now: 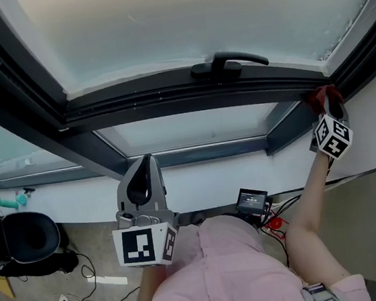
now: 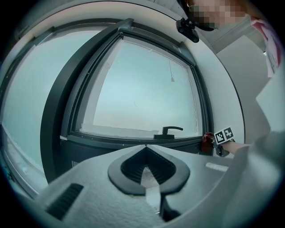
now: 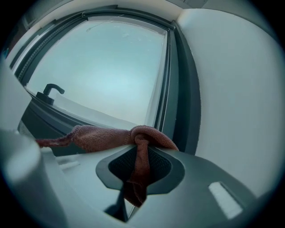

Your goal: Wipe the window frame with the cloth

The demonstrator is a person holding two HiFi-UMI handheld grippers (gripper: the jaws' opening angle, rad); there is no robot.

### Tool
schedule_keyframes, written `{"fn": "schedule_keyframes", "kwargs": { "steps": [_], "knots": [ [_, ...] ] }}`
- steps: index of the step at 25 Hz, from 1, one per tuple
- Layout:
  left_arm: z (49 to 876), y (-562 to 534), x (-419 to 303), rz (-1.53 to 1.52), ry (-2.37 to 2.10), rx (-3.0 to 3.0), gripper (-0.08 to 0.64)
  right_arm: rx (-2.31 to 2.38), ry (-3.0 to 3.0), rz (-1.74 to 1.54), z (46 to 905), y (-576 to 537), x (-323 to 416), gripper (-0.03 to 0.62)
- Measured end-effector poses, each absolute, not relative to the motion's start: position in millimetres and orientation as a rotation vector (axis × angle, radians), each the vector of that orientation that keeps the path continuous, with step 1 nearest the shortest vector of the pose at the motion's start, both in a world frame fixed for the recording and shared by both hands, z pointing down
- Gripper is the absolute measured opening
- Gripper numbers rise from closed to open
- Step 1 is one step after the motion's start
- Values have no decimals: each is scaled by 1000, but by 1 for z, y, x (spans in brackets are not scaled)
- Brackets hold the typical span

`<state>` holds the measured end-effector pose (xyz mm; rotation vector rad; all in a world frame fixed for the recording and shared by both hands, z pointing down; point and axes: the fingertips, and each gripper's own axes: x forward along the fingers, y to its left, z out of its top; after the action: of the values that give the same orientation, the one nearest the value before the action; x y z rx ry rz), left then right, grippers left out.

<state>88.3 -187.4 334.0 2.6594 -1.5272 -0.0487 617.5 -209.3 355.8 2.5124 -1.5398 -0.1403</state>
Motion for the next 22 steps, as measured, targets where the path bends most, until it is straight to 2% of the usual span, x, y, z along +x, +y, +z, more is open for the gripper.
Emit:
{"fn": "schedule_keyframes", "kwargs": {
  "steps": [7, 13, 18, 22],
  "knots": [
    [324, -184, 114, -12, -1394, 2863, -3, 2499, -1606, -182, 341, -208, 597, 67],
    [319, -188, 137, -32, -1246, 2959, -3, 2315, -2010, -306, 321, -219, 472, 67],
    [317, -179, 166, -51, -963, 3118, -3, 2057, -2278, -315, 341, -244, 363, 67],
    [339, -165, 182, 264, -775, 3305, -3, 1970, -2369, -300, 351, -260, 316, 67]
  ]
}}
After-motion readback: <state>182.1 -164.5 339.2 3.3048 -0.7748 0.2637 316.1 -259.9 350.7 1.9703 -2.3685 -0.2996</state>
